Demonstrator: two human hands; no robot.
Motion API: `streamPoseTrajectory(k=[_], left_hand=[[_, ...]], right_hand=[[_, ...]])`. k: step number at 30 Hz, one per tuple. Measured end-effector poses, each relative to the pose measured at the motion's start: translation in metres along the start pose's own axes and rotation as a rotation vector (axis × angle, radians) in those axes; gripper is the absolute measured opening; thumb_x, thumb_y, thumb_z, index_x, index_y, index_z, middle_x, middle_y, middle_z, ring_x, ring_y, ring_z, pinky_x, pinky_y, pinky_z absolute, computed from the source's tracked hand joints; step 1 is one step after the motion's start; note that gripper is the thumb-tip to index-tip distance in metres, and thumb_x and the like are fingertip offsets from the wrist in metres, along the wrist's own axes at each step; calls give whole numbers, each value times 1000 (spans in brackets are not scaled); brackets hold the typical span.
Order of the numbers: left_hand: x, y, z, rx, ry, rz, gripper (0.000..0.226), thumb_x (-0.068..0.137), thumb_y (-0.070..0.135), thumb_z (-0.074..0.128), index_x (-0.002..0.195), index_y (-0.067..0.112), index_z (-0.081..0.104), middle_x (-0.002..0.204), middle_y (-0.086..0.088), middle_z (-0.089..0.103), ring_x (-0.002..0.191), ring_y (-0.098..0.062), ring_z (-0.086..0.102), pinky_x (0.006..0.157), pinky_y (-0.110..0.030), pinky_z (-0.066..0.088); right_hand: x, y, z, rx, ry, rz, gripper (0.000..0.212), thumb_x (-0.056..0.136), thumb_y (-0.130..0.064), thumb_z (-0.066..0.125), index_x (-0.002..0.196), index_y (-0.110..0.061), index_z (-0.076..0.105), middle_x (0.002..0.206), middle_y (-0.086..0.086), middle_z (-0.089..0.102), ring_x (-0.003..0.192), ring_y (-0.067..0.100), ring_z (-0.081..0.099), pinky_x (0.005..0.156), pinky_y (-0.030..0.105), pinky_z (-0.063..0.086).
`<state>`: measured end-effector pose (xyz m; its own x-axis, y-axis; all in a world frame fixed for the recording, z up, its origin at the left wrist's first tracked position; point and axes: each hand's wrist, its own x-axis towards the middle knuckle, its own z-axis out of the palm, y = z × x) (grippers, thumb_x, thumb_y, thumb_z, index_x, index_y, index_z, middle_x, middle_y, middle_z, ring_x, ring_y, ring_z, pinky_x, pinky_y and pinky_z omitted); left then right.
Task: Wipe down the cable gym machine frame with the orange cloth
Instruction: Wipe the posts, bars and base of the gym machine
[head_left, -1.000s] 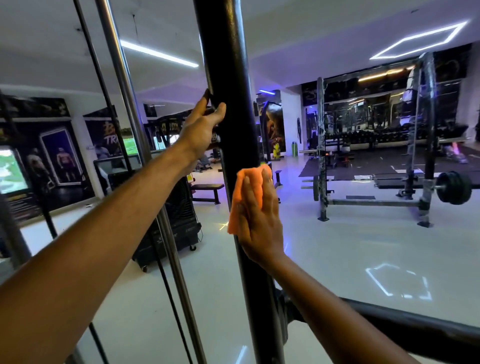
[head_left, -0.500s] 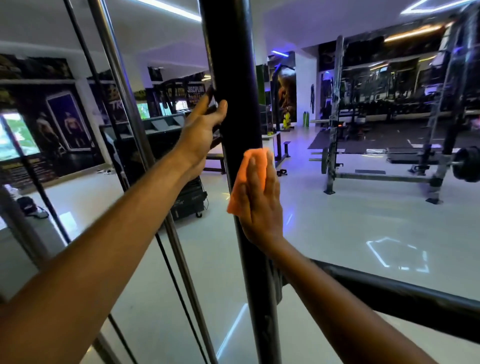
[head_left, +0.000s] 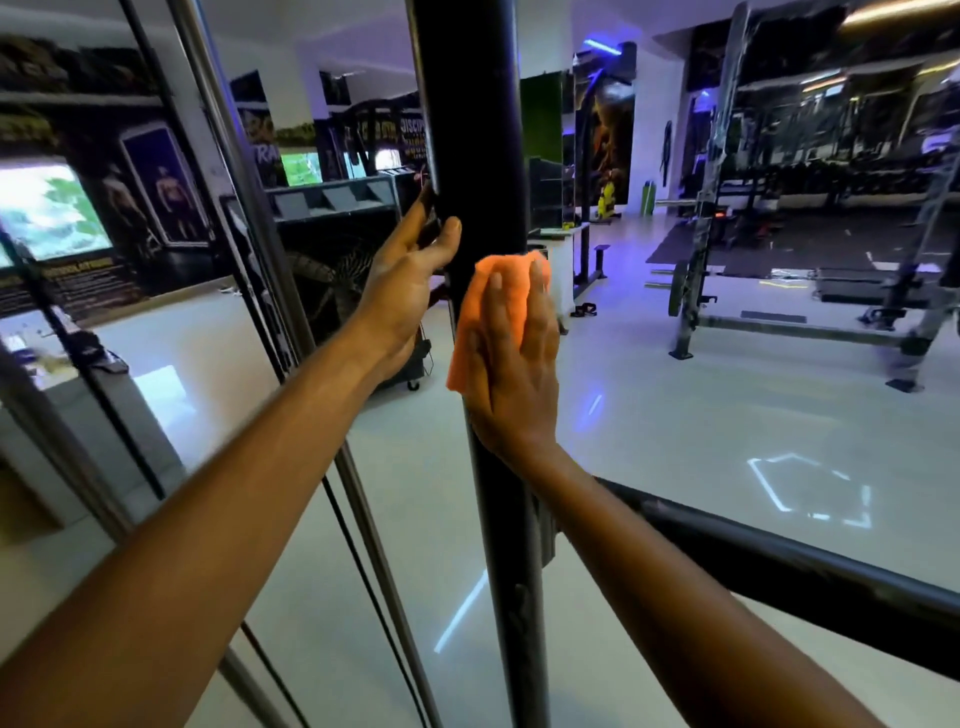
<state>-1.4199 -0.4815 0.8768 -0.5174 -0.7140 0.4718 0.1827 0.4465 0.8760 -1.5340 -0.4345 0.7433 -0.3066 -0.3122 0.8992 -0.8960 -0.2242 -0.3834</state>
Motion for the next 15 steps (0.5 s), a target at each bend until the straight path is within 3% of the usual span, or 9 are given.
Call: streamPoseTrajectory(k=[5, 7, 10, 12, 15], left_hand=[[-17, -17, 8, -11, -12, -39, 44, 112, 25, 55, 155, 33, 53, 140, 12, 70, 128, -4, 65, 110, -36, 49], [-20, -21, 9, -7, -12, -57, 46, 112, 25, 55, 156, 36, 52, 142, 14, 69, 131, -5, 63, 112, -36, 49], [-21, -21, 9, -1, -9, -63, 47, 111, 31, 56, 156, 41, 51, 147, 14, 65, 141, -14, 57, 121, -51, 41], [-22, -23, 11, -4, 8, -63, 47, 111, 31, 54, 157, 40, 50, 145, 12, 67, 138, -15, 60, 115, -45, 46], [-24, -28, 16, 2, 41, -66, 44, 113, 32, 50, 157, 36, 50, 141, 10, 69, 131, -13, 66, 106, -38, 52]], right_hand=[[-102, 34, 0, 32, -178, 95, 89, 112, -28, 60, 172, -41, -3, 180, 16, -12, 168, 37, -2, 124, 65, 35], [-86, 30, -3, 55, -187, 80, 78, 113, -35, 55, 172, -33, 4, 181, 12, -13, 168, 36, -3, 123, 67, 35], [-26, 16, -6, 70, -104, 3, 70, 113, -33, 57, 171, -16, 22, 180, 18, -5, 167, 41, -2, 127, 65, 30], [3, 10, -6, 37, -62, -47, 67, 112, -32, 57, 168, -6, 31, 178, 25, 2, 166, 46, 0, 129, 64, 24], [-13, 17, -3, 22, -72, -82, 68, 111, -25, 59, 168, -4, 30, 177, 27, 2, 165, 49, -4, 129, 65, 24]])
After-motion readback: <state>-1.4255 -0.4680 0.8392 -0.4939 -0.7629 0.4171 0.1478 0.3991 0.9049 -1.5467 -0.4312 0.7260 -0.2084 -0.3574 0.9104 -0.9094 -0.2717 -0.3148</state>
